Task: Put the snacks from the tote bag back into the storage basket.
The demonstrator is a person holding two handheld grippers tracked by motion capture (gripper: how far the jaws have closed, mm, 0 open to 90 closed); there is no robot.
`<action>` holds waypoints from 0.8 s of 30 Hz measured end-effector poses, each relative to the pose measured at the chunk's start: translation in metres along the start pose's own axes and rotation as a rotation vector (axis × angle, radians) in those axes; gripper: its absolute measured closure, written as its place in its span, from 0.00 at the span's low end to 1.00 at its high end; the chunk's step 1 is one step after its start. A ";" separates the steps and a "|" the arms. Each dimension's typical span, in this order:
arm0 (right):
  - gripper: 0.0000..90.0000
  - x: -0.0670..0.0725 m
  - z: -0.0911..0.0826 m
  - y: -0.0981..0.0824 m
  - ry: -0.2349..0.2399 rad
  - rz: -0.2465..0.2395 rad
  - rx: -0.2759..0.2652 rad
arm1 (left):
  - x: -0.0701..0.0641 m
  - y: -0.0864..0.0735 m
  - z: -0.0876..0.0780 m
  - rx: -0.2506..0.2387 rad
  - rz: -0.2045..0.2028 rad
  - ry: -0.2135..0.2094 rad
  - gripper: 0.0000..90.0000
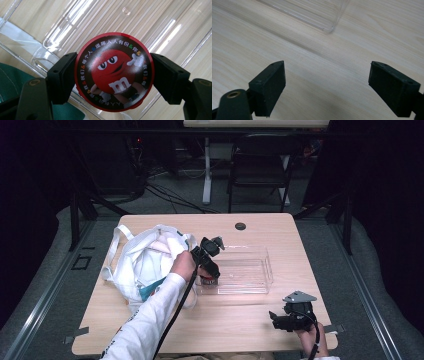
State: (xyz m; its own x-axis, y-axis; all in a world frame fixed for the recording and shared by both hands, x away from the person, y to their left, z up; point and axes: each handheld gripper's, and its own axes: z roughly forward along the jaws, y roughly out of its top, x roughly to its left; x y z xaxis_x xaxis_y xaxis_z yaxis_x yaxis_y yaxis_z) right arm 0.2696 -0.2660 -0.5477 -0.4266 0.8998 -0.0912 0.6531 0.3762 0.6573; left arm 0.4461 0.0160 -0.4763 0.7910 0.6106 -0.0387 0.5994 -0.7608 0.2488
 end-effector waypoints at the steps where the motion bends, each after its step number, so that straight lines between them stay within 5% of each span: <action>1: 0.15 0.000 0.000 0.000 0.000 0.001 0.001 | 0.000 0.000 0.001 0.001 -0.003 0.001 0.29; 24: 0.15 0.000 -0.001 0.000 0.002 -0.004 0.005 | -0.001 -0.002 0.010 0.028 -0.002 0.019 0.29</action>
State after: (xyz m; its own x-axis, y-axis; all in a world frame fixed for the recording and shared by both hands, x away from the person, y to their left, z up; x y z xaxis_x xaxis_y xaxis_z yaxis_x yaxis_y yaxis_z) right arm 0.2689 -0.2662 -0.5471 -0.4302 0.8980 -0.0921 0.6544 0.3805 0.6534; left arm 0.4455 0.0146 -0.4867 0.7873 0.6162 -0.0207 0.6046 -0.7650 0.2220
